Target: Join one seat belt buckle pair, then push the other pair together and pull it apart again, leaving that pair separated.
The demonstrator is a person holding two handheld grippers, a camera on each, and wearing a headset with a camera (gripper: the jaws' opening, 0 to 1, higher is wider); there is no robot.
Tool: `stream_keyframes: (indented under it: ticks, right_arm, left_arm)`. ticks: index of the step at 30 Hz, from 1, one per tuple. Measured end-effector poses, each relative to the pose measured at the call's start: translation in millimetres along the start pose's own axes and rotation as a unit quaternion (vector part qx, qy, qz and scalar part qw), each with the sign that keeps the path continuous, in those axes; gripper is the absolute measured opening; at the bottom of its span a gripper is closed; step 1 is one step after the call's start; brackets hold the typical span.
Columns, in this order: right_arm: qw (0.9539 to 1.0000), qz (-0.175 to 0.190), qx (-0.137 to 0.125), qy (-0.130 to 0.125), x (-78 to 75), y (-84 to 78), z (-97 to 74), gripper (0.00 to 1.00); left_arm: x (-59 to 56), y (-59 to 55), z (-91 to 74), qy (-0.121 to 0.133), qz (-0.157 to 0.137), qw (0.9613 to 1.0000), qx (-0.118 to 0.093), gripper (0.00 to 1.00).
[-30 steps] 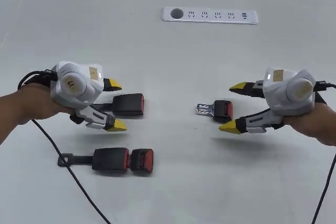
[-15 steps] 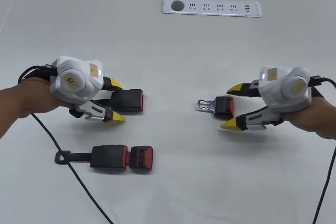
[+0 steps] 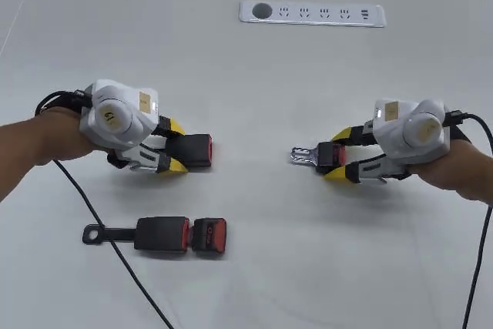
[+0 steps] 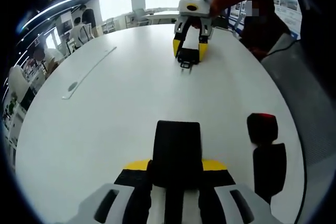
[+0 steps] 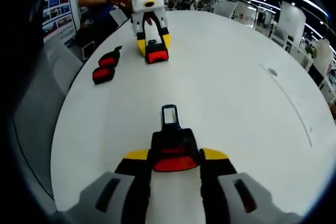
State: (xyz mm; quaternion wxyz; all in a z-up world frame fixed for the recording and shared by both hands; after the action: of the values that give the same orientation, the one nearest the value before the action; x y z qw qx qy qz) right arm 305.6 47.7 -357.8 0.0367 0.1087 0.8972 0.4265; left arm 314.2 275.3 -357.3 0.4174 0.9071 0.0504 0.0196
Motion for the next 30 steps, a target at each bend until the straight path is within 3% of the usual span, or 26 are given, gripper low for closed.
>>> stream_keyframes:
  ticks: [20,30]
  right_arm:
    - [0.9998,-0.008,-0.015,0.014,-3.2,0.3,2.3,0.35]
    - [0.9994,-0.01,-0.027,0.017,-5.7,5.1,13.7,0.35]
  left_arm:
    - [2.1,0.5,0.4,-0.016,0.013,0.9998,0.005,0.34]
    - [3.1,-0.6,0.3,-0.016,0.012,0.9998,0.007,0.34]
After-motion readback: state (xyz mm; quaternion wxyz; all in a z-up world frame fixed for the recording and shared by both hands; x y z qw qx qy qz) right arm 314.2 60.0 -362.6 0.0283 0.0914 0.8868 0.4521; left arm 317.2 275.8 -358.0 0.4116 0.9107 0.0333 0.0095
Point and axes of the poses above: the centre of the closed fingertips' face, and the gripper's own axes: z roughly forward along the fingers, x roughly to its left, y roughly out of its top, the point moved 1 cm from there along -z, roughly backward along the fingers, and after that the axes turned 12 degrees about -x, right-handed, at the moved point
